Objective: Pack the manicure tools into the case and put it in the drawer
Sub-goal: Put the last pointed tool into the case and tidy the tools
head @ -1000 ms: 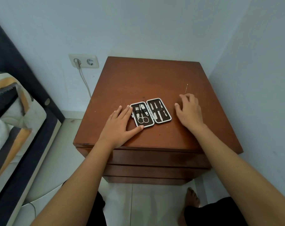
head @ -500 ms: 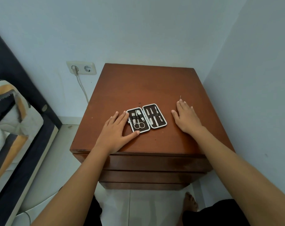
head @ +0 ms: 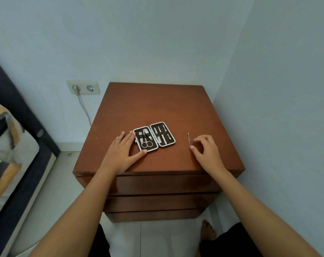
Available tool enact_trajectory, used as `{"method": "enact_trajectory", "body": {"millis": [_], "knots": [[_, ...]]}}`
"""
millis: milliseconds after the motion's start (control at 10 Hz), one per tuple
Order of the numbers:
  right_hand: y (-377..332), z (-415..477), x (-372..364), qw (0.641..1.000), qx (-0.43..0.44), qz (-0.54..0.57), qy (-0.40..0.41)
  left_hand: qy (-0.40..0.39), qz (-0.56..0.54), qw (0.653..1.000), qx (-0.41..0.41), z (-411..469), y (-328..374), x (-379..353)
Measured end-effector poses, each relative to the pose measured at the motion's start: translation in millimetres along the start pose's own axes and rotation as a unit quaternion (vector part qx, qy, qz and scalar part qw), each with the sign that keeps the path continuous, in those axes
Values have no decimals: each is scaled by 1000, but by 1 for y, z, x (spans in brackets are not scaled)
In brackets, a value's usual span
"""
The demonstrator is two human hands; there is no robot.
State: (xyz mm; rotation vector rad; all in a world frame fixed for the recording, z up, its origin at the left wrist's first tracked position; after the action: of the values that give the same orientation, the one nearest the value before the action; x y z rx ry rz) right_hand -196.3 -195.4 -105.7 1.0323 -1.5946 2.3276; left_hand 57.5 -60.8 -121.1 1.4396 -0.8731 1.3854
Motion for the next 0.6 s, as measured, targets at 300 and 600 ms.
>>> {"method": "enact_trajectory", "body": {"millis": [300,600], "knots": [[-4,19,-15,994,-97,9,57,5,-3,1000,1,1,-1,-1],[-15,21,-25,989,-80,-122,14,7,-4,1000,1,2,0,1]]}}
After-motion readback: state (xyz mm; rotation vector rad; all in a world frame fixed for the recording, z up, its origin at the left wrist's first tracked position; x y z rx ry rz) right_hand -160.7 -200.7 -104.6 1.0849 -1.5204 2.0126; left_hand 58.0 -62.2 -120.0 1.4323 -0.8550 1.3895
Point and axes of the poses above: each hand's wrist, its own z-axis towards the middle knuckle, its own x-axis out of the back of the hand, y = z × x, the point moved 2 cm from there along z, towards the middle knuckle, and after that the axes turned 12 degrees about z, right-handed, at the moved point
